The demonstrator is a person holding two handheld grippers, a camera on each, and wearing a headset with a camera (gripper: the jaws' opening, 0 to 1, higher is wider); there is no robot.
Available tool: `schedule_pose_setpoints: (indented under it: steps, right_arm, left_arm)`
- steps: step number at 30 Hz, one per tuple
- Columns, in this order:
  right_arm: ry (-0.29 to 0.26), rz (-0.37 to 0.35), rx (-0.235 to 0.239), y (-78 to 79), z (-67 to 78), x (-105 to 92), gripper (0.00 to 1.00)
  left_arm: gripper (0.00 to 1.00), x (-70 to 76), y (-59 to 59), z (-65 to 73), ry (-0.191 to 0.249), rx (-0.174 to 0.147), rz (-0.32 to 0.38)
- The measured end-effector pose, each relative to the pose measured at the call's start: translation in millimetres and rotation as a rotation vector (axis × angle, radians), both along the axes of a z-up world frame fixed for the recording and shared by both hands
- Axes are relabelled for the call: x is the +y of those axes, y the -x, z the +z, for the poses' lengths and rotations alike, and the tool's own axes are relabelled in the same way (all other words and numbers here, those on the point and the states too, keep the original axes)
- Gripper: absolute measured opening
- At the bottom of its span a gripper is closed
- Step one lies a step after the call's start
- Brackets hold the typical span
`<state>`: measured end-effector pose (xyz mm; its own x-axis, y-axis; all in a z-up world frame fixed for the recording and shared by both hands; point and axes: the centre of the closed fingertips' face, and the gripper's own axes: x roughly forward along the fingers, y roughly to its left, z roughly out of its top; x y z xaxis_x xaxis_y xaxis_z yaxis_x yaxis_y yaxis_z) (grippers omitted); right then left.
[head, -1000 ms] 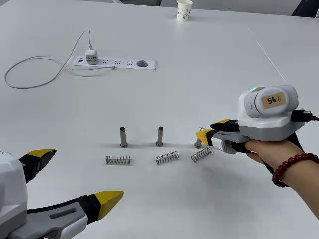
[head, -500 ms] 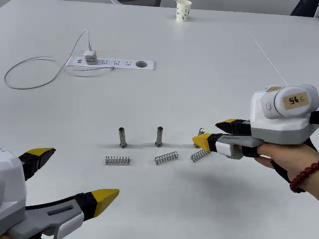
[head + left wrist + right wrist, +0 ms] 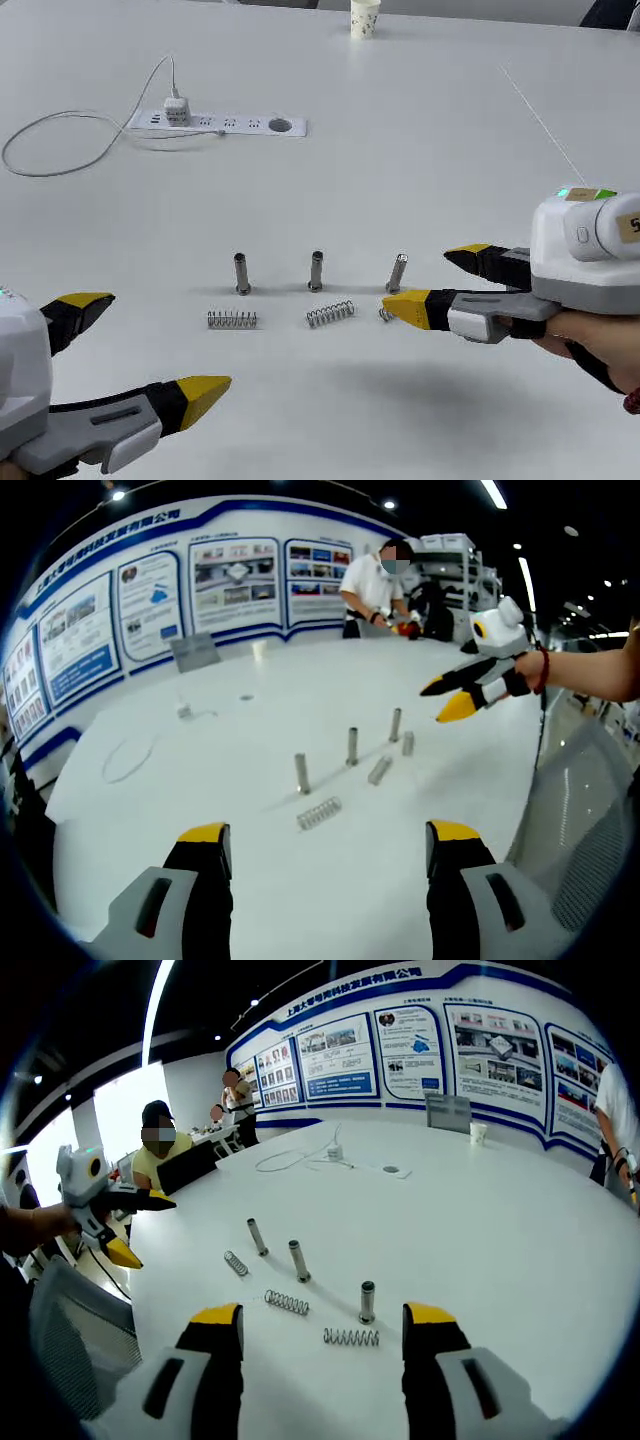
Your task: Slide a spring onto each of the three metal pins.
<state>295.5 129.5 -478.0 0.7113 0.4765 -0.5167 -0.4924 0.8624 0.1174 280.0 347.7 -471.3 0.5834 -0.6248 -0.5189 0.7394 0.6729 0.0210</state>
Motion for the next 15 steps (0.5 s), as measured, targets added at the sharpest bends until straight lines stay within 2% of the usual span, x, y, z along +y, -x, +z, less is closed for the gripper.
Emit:
schedule_pose_setpoints:
  steps: [3, 6, 15]
  right_arm:
    - [-0.005, 0.013, 0.001, 2.6, 0.2, 1.0, 0.66]
    - [-0.017, 0.018, -0.002, 6.0, 3.4, 2.5, 0.66]
    - [-0.023, 0.034, -0.008, 14.2, 8.0, 4.0, 0.66]
  left_arm:
    - [0.79, -2.2, -3.2, -2.9, -0.035, -0.013, -0.035]
    - [0.79, -3.4, -7.6, -4.3, -0.051, -0.026, -0.054]
    - [0.7, -7.2, -20.1, -11.1, -0.09, -0.035, -0.125]
